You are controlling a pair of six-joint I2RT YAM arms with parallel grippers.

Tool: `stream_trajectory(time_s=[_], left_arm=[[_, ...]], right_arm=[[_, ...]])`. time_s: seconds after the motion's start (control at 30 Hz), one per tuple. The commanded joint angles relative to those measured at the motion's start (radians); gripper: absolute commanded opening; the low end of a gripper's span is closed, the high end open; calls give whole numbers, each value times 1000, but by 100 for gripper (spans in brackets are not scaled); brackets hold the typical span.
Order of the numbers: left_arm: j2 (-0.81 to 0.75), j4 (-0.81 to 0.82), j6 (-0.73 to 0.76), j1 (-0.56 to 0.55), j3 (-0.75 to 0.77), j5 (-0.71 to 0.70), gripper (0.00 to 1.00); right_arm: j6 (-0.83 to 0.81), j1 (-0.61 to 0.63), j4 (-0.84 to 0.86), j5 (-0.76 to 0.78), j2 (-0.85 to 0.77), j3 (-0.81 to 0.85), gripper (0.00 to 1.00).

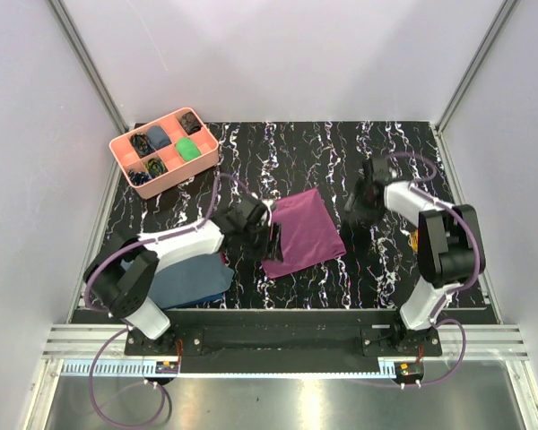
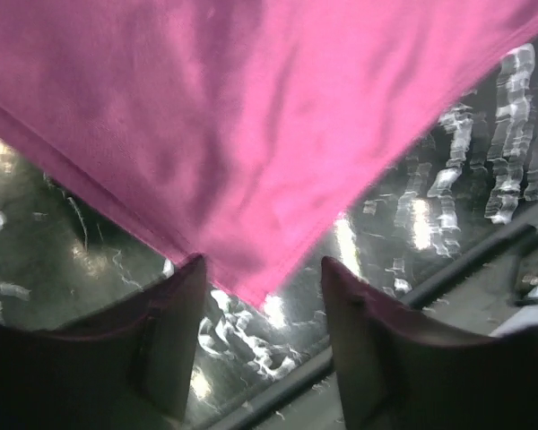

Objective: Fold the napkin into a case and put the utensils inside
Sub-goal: Rotate the square-folded napkin at the center of the board.

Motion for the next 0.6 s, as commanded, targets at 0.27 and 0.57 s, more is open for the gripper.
stream_trajectory(time_s=[0.27,0.57], left_arm=[[194,-310,281,364,592,271,80],[475,-462,523,397,821,204,82]], right_arm=[[-88,-33,-85,-214,-133,128,88],[-45,-18,-4,-488,-403,-197,86]])
